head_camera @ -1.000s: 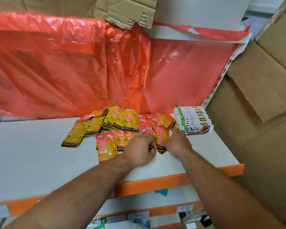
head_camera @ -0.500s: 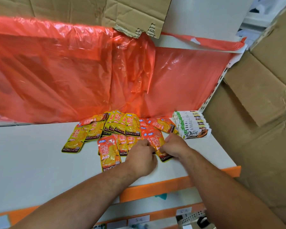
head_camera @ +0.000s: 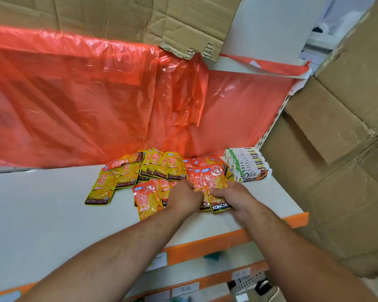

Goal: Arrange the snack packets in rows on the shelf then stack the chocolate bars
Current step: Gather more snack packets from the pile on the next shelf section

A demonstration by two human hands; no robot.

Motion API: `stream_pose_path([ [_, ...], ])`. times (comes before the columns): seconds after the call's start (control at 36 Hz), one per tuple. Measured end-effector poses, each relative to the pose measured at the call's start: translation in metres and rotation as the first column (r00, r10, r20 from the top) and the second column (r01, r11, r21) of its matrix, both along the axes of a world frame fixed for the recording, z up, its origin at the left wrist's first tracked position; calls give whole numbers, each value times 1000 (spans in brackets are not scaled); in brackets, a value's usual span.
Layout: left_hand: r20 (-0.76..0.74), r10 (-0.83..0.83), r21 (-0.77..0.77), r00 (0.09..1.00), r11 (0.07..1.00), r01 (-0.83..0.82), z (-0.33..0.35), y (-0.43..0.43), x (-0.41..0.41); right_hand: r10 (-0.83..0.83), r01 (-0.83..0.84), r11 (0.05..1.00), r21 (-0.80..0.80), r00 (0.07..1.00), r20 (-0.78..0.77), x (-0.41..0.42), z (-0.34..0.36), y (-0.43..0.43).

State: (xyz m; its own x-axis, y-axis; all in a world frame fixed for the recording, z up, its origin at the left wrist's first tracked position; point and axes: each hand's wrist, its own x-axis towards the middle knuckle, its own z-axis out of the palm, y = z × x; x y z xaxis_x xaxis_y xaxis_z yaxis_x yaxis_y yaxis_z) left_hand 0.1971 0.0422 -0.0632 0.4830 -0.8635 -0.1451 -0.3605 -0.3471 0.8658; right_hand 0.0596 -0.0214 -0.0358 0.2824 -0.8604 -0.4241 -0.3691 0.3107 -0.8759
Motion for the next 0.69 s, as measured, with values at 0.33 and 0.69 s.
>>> stream_pose_path([
  [0.33, -410, 105, -30, 906, 991, -128, 5, 35, 21, -9, 12, 997, -75, 999, 37, 11, 0, 28],
  [0.69, -372, 459, -51, 807, 858, -511, 40, 140, 27, 371, -352, 918, -185, 925, 81, 57, 17, 82],
])
